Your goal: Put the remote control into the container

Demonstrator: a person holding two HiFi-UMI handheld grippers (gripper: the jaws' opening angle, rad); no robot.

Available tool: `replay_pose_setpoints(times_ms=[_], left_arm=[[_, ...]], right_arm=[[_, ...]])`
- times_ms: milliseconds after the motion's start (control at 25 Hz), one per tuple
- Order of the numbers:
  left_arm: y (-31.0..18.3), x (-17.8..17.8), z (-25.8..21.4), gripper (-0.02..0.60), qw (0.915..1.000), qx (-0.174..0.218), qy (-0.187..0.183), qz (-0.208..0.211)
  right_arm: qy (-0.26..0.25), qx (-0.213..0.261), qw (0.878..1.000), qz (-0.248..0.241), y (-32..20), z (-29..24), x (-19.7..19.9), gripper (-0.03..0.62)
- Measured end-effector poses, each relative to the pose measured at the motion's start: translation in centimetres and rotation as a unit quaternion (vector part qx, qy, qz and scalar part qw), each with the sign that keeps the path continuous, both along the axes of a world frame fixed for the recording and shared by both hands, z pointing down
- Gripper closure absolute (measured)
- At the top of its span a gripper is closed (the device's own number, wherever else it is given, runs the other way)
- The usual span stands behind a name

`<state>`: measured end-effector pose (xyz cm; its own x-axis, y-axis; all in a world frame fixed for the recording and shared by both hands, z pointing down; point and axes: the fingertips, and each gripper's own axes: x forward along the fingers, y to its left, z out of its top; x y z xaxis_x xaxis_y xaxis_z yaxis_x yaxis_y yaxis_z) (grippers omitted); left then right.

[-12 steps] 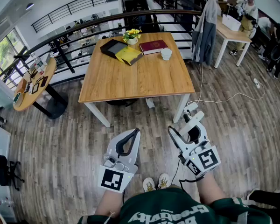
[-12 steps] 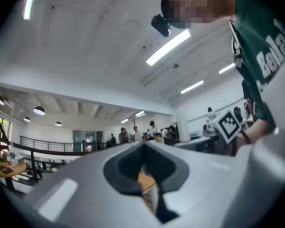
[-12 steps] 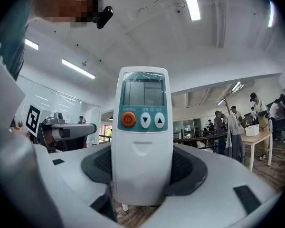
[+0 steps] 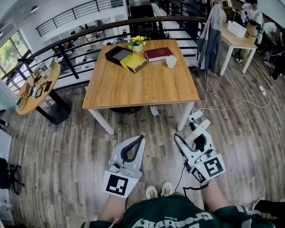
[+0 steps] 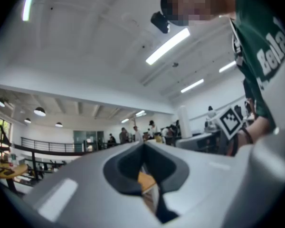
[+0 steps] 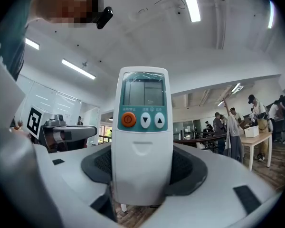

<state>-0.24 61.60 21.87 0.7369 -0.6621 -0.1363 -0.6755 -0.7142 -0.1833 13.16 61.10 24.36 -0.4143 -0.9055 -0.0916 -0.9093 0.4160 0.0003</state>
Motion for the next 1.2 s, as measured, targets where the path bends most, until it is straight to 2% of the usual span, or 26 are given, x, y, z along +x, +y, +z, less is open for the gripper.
replay_pose_setpoints(times_ms=[400,960,1200], left_arm=[[-0.4,-0.1,0.0,0.584,0.9999,-0.005,-0.001,-0.009],[-1.9,2.1,0.0,0.584,0.9996,0.002,-0.003,-0.026],[-2.7,3.4,0.4,0.584,0.9992,-0.009,0.011,-0.036]], right_arm=[[-0.001,-0.006,1.000,-0.008,-0.2,0.5,0.4,0.310],[-0.012,-0.008,1.000,-0.016,-1.3,1.5,4.1,0.310],[-0.027,-0.003,0.999,-0.034,-1.8,2.2,6.1,0.310]])
